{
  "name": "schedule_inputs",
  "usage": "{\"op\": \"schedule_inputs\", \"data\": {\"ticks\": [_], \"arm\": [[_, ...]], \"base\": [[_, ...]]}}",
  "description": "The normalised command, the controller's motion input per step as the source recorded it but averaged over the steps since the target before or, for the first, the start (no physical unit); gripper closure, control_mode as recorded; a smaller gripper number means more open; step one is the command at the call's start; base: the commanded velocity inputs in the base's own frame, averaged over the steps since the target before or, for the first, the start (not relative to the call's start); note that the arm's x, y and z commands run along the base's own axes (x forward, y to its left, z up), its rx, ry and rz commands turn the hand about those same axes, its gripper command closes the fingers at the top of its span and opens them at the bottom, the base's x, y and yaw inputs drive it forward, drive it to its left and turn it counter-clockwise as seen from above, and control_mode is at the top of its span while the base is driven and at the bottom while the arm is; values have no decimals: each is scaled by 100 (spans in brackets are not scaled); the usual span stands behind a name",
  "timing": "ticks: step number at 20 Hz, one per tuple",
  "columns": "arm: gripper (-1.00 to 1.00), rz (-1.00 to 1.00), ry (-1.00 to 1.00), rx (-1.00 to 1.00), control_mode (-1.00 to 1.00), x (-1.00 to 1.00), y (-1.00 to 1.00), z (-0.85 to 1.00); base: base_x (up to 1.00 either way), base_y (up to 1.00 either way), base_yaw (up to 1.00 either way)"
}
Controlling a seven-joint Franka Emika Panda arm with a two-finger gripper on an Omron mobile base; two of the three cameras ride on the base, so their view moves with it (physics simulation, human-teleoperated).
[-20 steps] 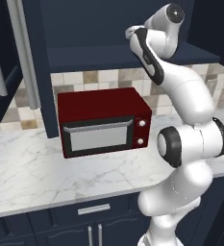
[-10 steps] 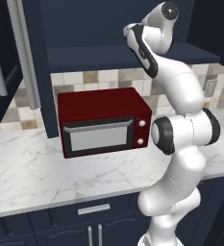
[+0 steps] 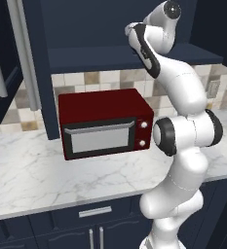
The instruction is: Sort all alcoholic drinks to one cabinet, and non-alcoholic drinks to the other.
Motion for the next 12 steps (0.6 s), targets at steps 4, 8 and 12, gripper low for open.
{"op": "schedule_inputs", "data": {"ticks": [4, 8, 12], "arm": [[-100, 0, -8, 0, -100, 0, 0, -1], [-100, 0, -9, 0, -100, -12, 0, 0], [-100, 0, -7, 0, -100, -74, 6, -8]], "base": [[0, 0, 0], [0, 0, 0], [0, 0, 0]]}}
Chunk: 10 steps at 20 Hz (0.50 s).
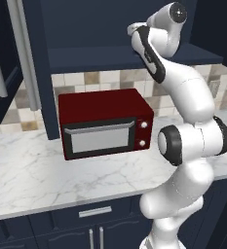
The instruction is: Sort all alcoholic drinks to one cabinet, and non-alcoholic drinks to the other.
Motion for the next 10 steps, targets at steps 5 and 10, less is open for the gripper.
{"op": "schedule_inputs", "data": {"ticks": [5, 10], "arm": [[-100, 0, -4, 3, -100, -100, 9, -17], [-100, -2, -1, 3, -100, -100, 12, -20]], "base": [[0, 0, 0], [0, 0, 0]]}}
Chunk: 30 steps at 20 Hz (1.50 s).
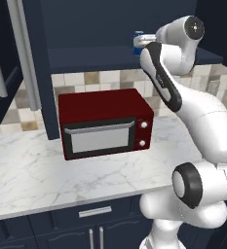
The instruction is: Sort all alcoholic drinks to one cabinet, and non-alcoholic drinks to the other.
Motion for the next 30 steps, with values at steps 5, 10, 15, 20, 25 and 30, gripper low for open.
{"op": "schedule_inputs", "data": {"ticks": [5, 10, 15, 20, 25, 30], "arm": [[-100, -5, 0, 7, -100, -100, 10, -27], [-100, -11, 13, 11, -100, -100, 4, -28], [-100, -12, 23, 10, -100, -100, 0, -70], [-100, -10, 28, 11, -100, -90, 0, -80], [-100, -2, 24, 12, -100, -67, 0, -68], [-100, 0, 17, 8, -100, -44, 0, -53]], "base": [[0, 0, 0], [0, 0, 0], [0, 0, 0], [0, 0, 0], [0, 0, 0], [0, 0, 0]]}}
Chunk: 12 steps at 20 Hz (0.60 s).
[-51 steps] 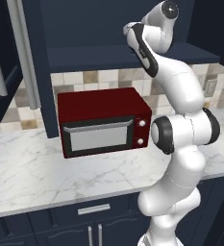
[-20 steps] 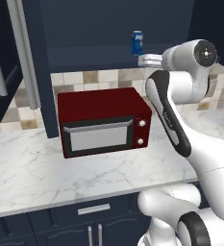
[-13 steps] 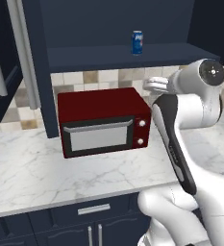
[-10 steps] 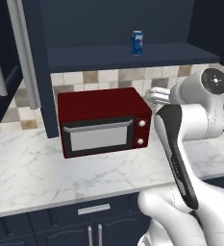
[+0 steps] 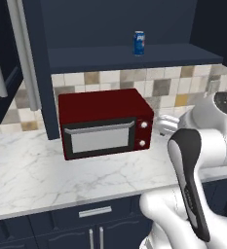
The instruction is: Sort all alcoholic drinks to one cabinet, and non-alcoholic drinks to the other.
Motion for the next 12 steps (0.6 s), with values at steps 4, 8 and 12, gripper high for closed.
{"op": "schedule_inputs", "data": {"ticks": [4, 8, 12], "arm": [[-100, 0, 4, 1, 100, -12, 1, -9], [-100, 0, 0, 0, 100, 0, 0, 0], [-100, 0, 0, 0, 100, 0, 0, 0]], "base": [[-59, 9, -1], [-100, 36, -1], [-100, 63, 0]]}}
